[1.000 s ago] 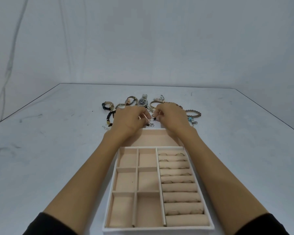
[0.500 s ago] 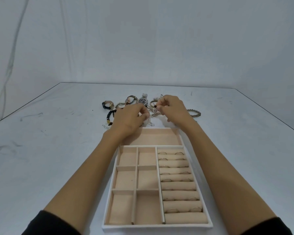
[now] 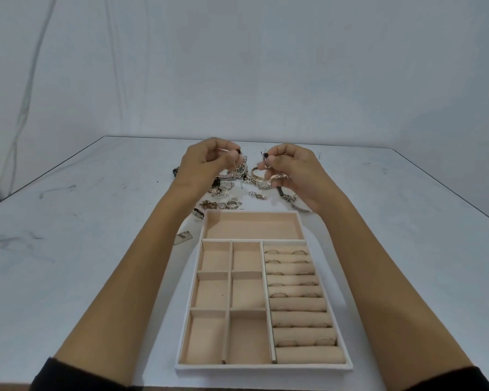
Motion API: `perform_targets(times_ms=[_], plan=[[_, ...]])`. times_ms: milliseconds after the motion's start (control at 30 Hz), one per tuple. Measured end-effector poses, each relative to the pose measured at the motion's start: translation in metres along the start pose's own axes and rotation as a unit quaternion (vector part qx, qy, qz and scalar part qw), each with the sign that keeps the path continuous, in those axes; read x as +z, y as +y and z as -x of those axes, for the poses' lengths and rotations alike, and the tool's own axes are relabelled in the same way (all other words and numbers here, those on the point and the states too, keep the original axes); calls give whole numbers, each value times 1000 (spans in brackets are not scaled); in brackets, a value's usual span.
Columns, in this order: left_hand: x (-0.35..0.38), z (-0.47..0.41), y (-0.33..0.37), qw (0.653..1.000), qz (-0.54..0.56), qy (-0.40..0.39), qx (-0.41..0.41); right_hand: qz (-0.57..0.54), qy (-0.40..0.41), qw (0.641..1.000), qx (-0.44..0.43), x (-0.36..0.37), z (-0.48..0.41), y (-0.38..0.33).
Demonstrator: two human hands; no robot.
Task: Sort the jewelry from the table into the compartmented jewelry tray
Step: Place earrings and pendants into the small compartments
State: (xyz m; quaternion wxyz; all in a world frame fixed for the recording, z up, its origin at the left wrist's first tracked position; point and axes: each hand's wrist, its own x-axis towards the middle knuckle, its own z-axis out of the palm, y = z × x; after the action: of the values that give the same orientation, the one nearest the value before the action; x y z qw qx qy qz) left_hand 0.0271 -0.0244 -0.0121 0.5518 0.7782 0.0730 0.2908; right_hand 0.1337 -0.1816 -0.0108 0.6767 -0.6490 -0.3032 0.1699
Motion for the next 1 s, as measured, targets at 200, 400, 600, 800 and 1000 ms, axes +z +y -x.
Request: perform_targets(times_ms=[200,400,600,800,1000], plan=[[-17,12,21,997,68,-26,-4,8,-70,998,-4,-3,10,-19],[-31,30,27,998,53,-44,-7,89,-197,976,-3,-8,23,-30],[-36,47,25,999,20,-28,1,158,-272,949,15,-3,36,-38],[-39,65,21,998,57,10,6,190,-350,916,48,5,44,-39],[-40,76,16,995,87,54,7,238,-404,882,55,20,48,-37]])
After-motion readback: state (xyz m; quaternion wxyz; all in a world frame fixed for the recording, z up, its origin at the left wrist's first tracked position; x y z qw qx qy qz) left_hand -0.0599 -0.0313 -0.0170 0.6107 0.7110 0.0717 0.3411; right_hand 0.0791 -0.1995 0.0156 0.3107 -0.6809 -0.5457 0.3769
